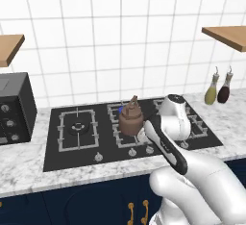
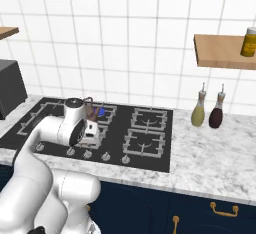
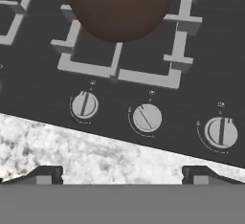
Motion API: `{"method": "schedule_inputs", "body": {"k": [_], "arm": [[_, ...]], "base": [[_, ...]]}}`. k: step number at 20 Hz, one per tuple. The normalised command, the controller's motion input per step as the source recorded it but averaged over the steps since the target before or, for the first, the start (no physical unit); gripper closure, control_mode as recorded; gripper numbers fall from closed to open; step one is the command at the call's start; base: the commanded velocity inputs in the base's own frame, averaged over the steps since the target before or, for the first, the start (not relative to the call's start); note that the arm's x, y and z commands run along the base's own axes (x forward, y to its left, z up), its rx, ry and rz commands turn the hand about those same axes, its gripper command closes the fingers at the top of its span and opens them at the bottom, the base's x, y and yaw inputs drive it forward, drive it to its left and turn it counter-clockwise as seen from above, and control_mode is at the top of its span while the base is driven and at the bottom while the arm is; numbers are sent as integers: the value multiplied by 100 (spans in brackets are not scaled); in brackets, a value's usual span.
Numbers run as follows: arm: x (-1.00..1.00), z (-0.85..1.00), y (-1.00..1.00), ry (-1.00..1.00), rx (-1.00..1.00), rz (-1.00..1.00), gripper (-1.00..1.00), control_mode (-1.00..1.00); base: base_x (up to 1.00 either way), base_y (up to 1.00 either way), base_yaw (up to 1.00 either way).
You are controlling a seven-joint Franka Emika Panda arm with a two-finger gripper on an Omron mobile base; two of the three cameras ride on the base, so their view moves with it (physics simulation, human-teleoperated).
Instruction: Turn off the rear center burner of the stove.
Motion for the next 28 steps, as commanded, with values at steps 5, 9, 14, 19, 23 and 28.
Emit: {"method": "schedule_inputs", "body": {"k": [5, 9, 14, 19, 23, 28], "arm": [[47, -49, -7, 0, -1, 10, -100, -100], [53, -35, 0, 6, -4, 10, -100, -100], [6, -38, 0, 22, -15, 1, -100, -100], [-13, -36, -5, 14, -9, 0, -100, -100], [-4, -5, -3, 2, 0, 0, -100, -100], [0, -25, 0, 0, 0, 0, -100, -100]], "base": [[0, 0, 0], [0, 0, 0], [0, 0, 0], [0, 0, 0], [0, 0, 0], [0, 0, 0]]}}
